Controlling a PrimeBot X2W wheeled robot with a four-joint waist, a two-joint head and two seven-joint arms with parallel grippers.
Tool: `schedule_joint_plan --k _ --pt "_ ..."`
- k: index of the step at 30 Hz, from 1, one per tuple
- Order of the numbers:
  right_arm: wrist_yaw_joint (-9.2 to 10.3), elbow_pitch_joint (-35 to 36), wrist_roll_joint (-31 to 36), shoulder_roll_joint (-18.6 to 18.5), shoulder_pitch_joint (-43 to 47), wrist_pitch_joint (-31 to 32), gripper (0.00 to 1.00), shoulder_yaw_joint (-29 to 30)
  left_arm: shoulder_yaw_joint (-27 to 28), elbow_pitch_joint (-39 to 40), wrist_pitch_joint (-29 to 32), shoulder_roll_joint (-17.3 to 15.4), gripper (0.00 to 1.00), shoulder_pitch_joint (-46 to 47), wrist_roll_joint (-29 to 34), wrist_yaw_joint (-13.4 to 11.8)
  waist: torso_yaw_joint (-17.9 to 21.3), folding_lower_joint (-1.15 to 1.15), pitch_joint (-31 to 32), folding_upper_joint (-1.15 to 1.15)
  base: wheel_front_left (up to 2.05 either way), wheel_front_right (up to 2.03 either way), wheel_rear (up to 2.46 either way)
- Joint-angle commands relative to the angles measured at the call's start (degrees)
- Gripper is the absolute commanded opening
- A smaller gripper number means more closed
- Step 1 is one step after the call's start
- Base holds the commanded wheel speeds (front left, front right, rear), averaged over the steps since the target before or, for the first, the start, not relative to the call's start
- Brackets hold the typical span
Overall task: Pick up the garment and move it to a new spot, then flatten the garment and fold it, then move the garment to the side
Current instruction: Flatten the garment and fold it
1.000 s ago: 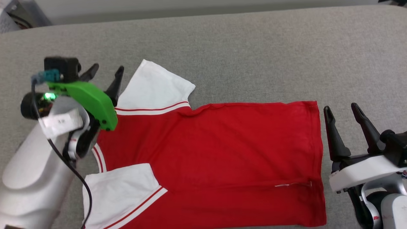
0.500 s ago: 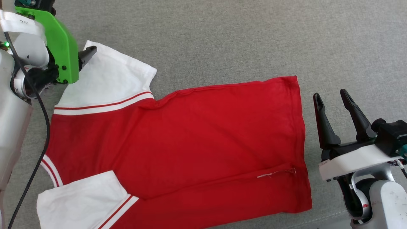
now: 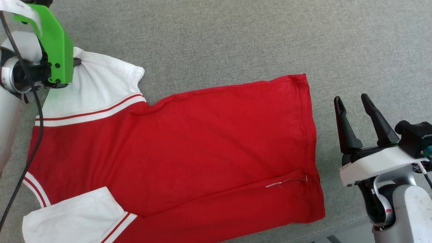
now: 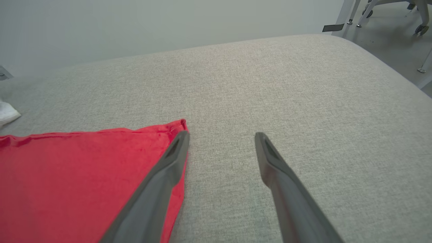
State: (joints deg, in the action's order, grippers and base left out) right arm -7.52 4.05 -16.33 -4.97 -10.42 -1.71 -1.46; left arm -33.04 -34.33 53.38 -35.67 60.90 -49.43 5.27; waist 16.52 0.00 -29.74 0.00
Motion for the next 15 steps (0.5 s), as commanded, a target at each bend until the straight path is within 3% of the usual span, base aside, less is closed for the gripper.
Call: schedule_joint_plan --k 1,4,10,15 --pt "0.03 -0.27 -0.61 -0.50 -1.31 0.18 1.00 0.20 -2.63 -2.11 0.41 1.49 0.00 -4.84 0.69 -0.18 -0.10 0.00 0.25 0.00 0.00 0.00 0.00" --pt "0.03 -2.02 -2.41 -1.36 -2.59 0.88 1.00 0.31 -2.39 -2.39 -1.65 1.52 0.00 -4.37 1.13 -0.09 -0.39 0.00 1.18 0.00 0.00 0.00 0.00" --pt "0.03 -10.16 -11.07 -9.10 -8.82 11.76 1.00 -5.44 -1.19 -2.23 -10.78 1.82 0.00 -2.57 2.43 0.70 -2.79 0.00 5.00 0.00 0.00 0.00 0.00" --pt "0.03 -12.93 -16.13 -14.44 -13.06 21.86 1.00 -9.96 -1.03 -0.44 -15.43 3.05 0.00 -3.03 2.51 1.09 -5.47 0.00 7.26 0.00 0.00 0.00 0.00"
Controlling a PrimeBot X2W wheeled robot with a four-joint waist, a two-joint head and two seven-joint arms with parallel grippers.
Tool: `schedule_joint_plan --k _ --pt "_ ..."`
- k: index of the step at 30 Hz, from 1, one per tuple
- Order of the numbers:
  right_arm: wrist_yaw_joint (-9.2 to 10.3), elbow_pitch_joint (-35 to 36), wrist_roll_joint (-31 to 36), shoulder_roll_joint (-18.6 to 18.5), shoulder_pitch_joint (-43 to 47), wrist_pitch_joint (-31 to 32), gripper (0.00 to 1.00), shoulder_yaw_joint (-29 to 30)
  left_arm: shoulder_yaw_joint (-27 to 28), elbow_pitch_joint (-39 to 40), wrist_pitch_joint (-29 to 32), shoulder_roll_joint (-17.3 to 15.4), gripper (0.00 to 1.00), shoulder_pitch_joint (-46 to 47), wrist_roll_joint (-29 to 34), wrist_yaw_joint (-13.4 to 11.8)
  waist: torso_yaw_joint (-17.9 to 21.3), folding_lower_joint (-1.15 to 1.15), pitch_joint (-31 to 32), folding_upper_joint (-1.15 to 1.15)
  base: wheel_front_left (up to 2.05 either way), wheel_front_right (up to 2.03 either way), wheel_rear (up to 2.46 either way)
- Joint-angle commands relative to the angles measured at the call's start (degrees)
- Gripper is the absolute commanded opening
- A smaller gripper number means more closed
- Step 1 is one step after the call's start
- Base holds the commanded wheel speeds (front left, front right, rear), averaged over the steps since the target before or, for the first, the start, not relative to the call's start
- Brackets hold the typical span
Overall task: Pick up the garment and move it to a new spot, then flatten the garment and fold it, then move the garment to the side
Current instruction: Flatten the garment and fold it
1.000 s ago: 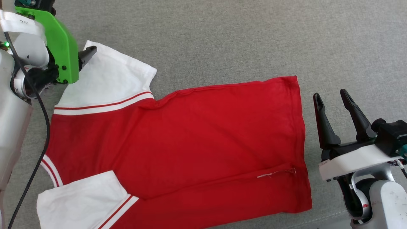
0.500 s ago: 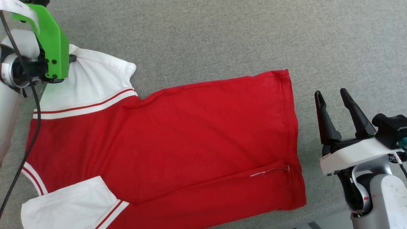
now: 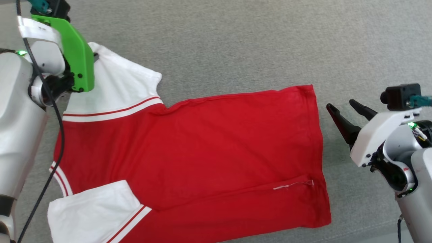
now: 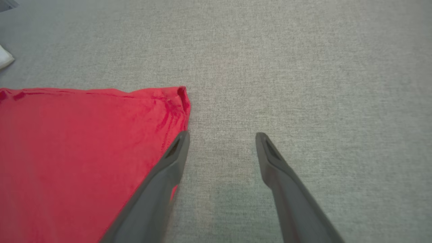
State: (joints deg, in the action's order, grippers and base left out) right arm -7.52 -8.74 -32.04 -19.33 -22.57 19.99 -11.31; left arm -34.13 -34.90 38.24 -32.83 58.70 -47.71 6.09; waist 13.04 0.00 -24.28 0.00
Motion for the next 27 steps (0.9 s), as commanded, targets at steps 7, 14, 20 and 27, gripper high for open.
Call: schedule_joint_plan --k 7,14,20,27 --pt "0.03 -4.39 -4.60 -4.95 -8.07 10.96 1.00 -6.00 -0.55 5.90 -3.63 0.77 0.00 -3.73 0.57 0.54 -5.79 0.00 2.35 0.00 0.00 0.00 0.00" --pt "0.03 -10.98 -7.24 -6.85 -13.71 15.36 1.00 -12.50 -0.85 12.49 -5.08 0.52 0.00 -5.46 0.99 -0.21 -9.08 0.00 0.66 0.00 0.00 0.00 0.00" --pt "0.03 -16.48 -10.17 -7.41 -14.37 20.43 1.00 -18.04 -0.63 15.95 -6.66 0.25 0.00 -7.18 1.01 -1.08 -10.73 0.00 0.03 0.00 0.00 0.00 0.00" --pt "0.03 -17.57 -12.55 -8.32 -15.66 20.72 0.00 -20.22 0.45 17.66 -8.95 -0.65 0.00 -10.14 0.21 -2.09 -11.60 0.00 1.46 0.00 0.00 0.00 0.00"
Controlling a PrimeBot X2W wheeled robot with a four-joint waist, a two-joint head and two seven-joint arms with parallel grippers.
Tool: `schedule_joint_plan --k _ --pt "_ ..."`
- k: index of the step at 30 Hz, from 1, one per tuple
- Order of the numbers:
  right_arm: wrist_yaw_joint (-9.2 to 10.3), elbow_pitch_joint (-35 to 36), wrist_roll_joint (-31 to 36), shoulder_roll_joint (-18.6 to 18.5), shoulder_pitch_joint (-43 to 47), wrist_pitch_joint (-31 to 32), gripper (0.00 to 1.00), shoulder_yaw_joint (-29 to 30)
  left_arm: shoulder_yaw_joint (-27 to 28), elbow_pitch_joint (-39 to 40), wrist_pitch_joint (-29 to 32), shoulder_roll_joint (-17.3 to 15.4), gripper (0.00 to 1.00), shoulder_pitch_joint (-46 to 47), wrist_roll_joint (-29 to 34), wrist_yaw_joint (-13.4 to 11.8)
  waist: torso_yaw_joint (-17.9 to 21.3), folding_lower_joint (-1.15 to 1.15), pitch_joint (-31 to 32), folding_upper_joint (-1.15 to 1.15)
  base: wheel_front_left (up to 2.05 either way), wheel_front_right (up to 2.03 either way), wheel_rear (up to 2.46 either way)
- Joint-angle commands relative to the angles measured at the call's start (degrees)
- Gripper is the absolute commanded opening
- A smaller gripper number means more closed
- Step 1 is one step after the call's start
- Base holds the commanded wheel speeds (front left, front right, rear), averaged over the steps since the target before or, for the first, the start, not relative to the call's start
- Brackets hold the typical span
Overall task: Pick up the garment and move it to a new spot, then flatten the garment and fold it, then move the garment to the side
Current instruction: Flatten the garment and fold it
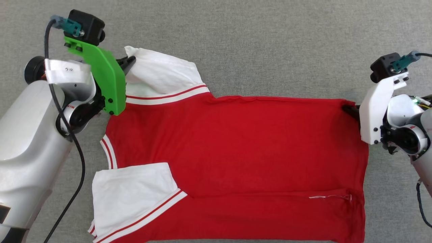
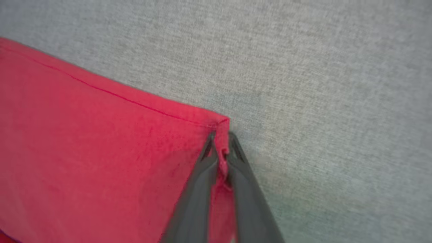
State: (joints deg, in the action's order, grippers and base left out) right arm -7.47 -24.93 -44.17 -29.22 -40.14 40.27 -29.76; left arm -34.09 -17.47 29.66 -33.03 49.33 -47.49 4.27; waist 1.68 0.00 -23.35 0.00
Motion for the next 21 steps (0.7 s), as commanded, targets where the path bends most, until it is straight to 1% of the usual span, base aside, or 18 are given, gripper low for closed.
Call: schedule_joint_plan --k 1,6,11,14,21 --pt "-0.02 -1.07 -0.61 1.17 1.49 0.01 0.00 -1.57 0.65 0.53 -0.91 -0.68 0.00 -1.26 -0.07 -0.44 -0.41 0.00 0.97 0.00 0.00 0.00 0.00" --pt "-0.02 1.40 -0.38 -1.24 0.99 -2.34 0.00 0.24 1.96 2.43 -4.17 -1.41 0.00 -4.57 -0.53 -1.62 -1.44 0.00 3.90 0.00 0.00 0.00 0.00" --pt "-0.02 5.03 0.63 -3.68 4.94 -4.51 0.00 3.71 3.90 5.75 -9.29 -1.49 0.00 -12.14 -1.92 -4.50 -2.87 0.00 7.25 0.00 0.00 0.00 0.00" --pt "-0.02 7.17 1.39 -3.81 8.71 -5.45 0.00 5.73 4.98 8.13 -12.38 -2.09 0.00 -18.06 -2.64 -6.38 -3.17 0.00 9.12 0.00 0.00 0.00 0.00" --pt "-0.02 13.45 4.53 -1.66 20.52 -7.00 0.00 10.69 6.91 14.45 -16.91 -3.79 0.00 -32.78 -5.09 -10.98 -3.79 0.00 12.87 0.00 0.00 0.00 0.00"
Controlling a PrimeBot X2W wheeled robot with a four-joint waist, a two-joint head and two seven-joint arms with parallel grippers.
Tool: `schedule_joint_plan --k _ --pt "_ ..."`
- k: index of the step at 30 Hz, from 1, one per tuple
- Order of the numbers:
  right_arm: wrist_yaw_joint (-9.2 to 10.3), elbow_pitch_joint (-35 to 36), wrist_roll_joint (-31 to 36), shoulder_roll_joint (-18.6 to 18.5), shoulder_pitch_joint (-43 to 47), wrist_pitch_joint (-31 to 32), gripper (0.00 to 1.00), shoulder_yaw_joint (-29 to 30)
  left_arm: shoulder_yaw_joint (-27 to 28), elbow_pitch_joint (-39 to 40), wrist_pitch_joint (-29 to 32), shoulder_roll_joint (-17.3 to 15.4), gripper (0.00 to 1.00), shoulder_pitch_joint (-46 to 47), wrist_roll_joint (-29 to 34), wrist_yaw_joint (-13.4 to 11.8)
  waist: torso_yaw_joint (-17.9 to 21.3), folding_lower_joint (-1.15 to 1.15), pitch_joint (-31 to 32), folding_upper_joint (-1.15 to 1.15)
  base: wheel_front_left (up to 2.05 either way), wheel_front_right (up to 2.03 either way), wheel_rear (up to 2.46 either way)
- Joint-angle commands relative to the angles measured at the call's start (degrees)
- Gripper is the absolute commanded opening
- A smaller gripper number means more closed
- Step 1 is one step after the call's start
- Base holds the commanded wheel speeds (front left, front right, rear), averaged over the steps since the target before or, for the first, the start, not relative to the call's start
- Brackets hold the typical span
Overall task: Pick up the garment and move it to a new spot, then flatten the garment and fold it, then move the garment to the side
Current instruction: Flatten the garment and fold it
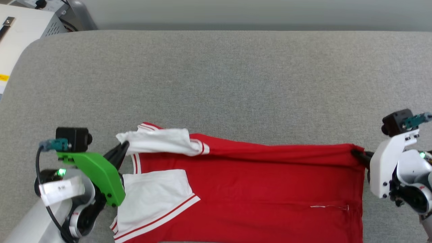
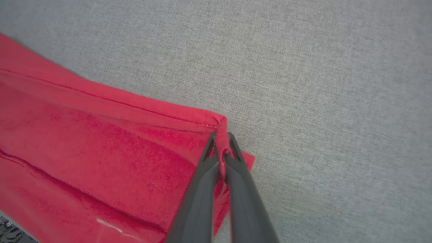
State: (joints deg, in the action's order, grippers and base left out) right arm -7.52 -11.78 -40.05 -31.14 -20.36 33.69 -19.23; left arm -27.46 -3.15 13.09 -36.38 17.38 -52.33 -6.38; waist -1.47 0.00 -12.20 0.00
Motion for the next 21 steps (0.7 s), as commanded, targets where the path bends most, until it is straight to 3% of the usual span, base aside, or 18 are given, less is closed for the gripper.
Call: schedule_joint_plan --k 1,8,14,15,16,17,18,19,20,21 --pt "0.03 1.14 0.84 0.73 2.28 -0.55 0.00 0.53 0.46 0.86 -0.67 -0.67 0.00 -2.58 -0.58 -0.86 -0.63 0.00 2.13 0.00 0.00 0.00 0.00" --pt "0.03 6.32 3.30 5.41 14.47 0.01 0.00 4.29 1.42 3.28 -2.93 -0.46 0.00 -15.50 -4.43 -4.24 -0.26 0.00 4.94 0.00 0.00 0.00 0.00" --pt "0.03 7.32 5.45 9.95 22.94 0.21 0.02 7.95 -0.31 -0.18 -3.92 2.70 0.00 -21.25 -6.81 -4.03 -0.09 0.00 5.95 0.00 0.00 0.00 0.00" --pt "0.03 7.25 5.47 10.95 24.16 -0.12 0.22 8.45 -0.72 -1.21 -4.17 3.49 0.00 -21.44 -7.03 -3.60 -0.10 0.00 5.99 0.00 0.00 0.00 0.00" --pt "0.03 7.19 5.81 11.56 24.99 -0.46 0.36 8.77 -1.00 -2.06 -4.36 4.17 0.00 -21.48 -7.29 -3.15 -0.08 0.00 6.02 0.00 0.00 0.00 0.00" --pt "0.03 7.18 6.30 12.41 25.83 -1.20 1.00 9.28 -1.17 -3.11 -4.76 5.04 0.00 -21.37 -7.64 -2.57 -0.07 0.00 6.07 0.00 0.00 0.00 0.00" --pt "0.03 7.18 6.54 13.24 26.34 -2.07 1.00 9.88 -1.28 -3.94 -5.15 5.63 0.22 -21.13 -7.74 -2.12 -0.08 0.00 6.06 0.00 0.00 0.00 0.00" --pt "0.03 7.09 6.89 14.04 26.85 -2.96 1.00 10.34 -1.47 -4.95 -5.54 6.23 0.37 -20.77 -7.78 -1.55 -0.08 0.00 6.10 0.00 0.00 0.00 0.00" --pt "0.03 7.12 7.31 14.51 27.15 -3.80 1.00 10.63 -1.63 -5.72 -5.81 6.62 0.46 -20.43 -7.73 -1.12 -0.09 0.00 6.18 0.00 0.00 0.00 0.00" --pt "0.03 7.33 7.88 15.19 27.41 -5.18 1.00 11.12 -1.64 -6.58 -6.47 7.06 0.99 -19.91 -7.58 -0.58 -0.11 0.00 6.27 0.00 0.00 0.00 0.00"
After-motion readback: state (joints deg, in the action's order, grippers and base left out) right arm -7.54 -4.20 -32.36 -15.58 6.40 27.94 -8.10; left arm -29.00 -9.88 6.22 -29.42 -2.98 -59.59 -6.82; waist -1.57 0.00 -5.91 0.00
